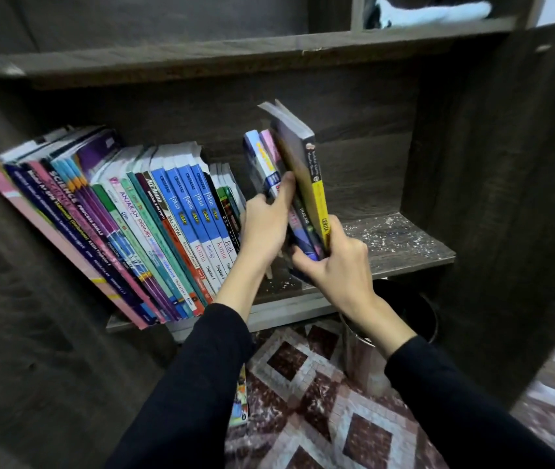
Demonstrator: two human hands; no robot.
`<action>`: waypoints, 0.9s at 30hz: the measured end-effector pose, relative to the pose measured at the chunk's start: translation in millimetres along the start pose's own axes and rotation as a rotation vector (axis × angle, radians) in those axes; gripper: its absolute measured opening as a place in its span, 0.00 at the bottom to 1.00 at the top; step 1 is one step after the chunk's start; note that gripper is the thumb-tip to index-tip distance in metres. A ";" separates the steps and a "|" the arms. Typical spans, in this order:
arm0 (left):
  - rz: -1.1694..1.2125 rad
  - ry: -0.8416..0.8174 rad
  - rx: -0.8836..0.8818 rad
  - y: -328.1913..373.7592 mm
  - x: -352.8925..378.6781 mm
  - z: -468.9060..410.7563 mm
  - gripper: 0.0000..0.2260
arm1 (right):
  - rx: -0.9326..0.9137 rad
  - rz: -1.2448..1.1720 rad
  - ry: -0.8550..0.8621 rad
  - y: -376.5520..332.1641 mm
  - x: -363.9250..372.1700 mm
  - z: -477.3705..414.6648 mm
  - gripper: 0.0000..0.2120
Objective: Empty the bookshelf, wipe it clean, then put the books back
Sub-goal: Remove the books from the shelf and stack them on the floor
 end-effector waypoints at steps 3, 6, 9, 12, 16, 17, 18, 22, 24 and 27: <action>0.054 0.002 0.009 2.7 -3.6 1.6 0.16 | -0.026 0.019 -0.049 -5.2 1.8 0.0 0.25; 0.056 0.045 0.016 3.0 -9.5 5.2 0.15 | -0.012 0.031 -0.061 -5.8 2.9 4.3 0.26; 0.041 0.068 0.078 9.8 -13.9 12.3 0.09 | -0.006 0.053 -0.079 -9.5 4.0 9.9 0.25; 0.057 0.169 0.130 12.4 -24.0 20.6 0.07 | -0.052 0.141 -0.103 -22.6 0.5 8.9 0.27; 0.327 0.343 0.076 -1.9 -44.4 29.7 0.04 | -0.265 0.298 -0.136 -52.2 -8.4 1.3 0.32; 0.410 0.395 0.056 -5.8 -49.9 33.1 0.02 | -0.308 0.300 -0.143 -58.2 -12.5 1.0 0.34; 0.481 0.439 0.045 -9.9 -54.4 36.0 0.05 | -0.320 0.282 -0.165 -62.5 -16.5 0.1 0.35; 0.712 0.435 0.048 -17.1 -56.7 50.3 0.05 | -0.225 0.072 -0.255 -60.1 -22.3 -1.7 0.28; 0.830 0.345 -0.028 -29.1 -51.2 56.1 0.09 | -0.144 -0.081 -0.322 -57.5 -16.8 1.2 0.25; 0.941 0.249 -0.139 -46.9 -47.1 72.1 0.17 | -0.018 -0.139 -0.453 -58.7 -7.8 5.5 0.20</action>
Point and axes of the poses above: each hand's wrist, its own z-axis away from the middle knuckle, its own x-axis out of the palm, y = z × x, the point moved 9 cm from there along -z, towards the middle knuckle, and after that the axes turned 4 degrees about -y, right-handed, at the moved point
